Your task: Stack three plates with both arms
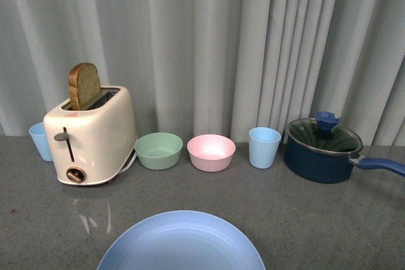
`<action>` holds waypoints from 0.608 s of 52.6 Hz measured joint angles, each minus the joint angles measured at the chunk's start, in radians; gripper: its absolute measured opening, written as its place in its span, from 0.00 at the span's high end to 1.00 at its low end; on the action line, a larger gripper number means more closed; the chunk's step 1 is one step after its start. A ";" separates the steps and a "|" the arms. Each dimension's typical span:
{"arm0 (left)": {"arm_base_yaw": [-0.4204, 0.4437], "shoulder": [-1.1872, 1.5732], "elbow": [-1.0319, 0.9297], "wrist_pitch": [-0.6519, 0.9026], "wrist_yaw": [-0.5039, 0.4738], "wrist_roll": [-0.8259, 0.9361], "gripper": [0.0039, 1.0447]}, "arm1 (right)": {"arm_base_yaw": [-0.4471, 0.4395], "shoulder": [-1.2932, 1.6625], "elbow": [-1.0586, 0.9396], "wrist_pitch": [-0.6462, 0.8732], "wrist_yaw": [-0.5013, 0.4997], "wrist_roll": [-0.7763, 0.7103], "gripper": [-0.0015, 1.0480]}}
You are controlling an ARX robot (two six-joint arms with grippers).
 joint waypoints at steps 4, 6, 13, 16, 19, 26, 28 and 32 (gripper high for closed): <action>0.000 0.000 0.000 0.000 0.000 0.000 0.06 | 0.000 -0.051 -0.002 -0.046 0.000 0.000 0.97; 0.000 0.000 0.000 0.000 0.000 0.000 0.06 | 0.000 -0.080 -0.003 -0.071 0.000 0.000 0.97; 0.000 0.000 0.000 0.000 0.000 0.000 0.06 | 0.000 -0.160 -0.005 -0.144 0.000 0.000 0.97; 0.000 0.000 0.000 0.000 0.000 0.000 0.06 | 0.000 -0.198 -0.005 -0.179 0.000 0.000 0.97; 0.000 0.000 0.000 0.000 0.000 0.000 0.06 | 0.000 -0.227 -0.005 -0.206 0.000 0.000 0.97; 0.000 0.000 0.000 0.000 0.000 0.000 0.06 | 0.000 -0.289 -0.005 -0.264 0.000 0.000 0.97; 0.000 0.000 0.000 0.000 0.000 0.000 0.06 | 0.000 -0.309 -0.005 -0.283 0.000 0.000 0.97; 0.000 0.000 0.000 0.000 0.000 0.000 0.06 | 0.000 -0.341 -0.005 -0.315 0.000 0.000 0.97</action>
